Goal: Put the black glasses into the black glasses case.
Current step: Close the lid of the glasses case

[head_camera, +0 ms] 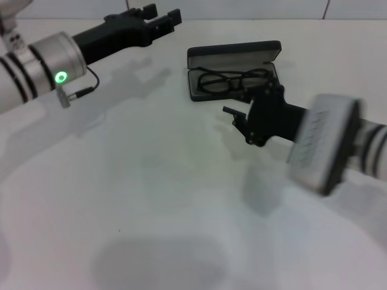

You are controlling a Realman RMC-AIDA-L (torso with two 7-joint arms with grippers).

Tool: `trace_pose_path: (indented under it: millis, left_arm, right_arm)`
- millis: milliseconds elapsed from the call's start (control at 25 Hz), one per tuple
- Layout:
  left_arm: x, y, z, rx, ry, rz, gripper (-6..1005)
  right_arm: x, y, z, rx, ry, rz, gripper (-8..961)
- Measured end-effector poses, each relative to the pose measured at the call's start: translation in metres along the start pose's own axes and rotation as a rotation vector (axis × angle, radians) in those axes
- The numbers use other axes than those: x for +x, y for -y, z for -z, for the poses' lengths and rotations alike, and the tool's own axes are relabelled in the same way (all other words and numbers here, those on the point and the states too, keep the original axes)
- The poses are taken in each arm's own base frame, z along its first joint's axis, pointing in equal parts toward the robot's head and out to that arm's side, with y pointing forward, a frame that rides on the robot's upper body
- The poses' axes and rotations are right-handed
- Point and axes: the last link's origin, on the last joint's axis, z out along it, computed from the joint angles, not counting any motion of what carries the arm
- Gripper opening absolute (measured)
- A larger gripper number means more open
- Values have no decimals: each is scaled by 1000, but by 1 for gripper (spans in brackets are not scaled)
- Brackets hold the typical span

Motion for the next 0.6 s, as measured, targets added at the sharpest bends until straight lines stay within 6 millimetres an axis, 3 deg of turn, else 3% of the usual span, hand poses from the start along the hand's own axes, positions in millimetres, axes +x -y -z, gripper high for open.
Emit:
trace_pose_path:
  millis: [120,360,600]
  left_arm:
    - [5,3,-20,45,61,-52,690]
    - [15,-19,-82,70,196,-242,689]
    - [17,-34,-117,155,255,-377,689]
  right_arm:
    - [12,6,29,-91,118,-214,183]
    - [55,17,80,-270,161,-568,183]
    - [75,9,93,-234,149,-693,183]
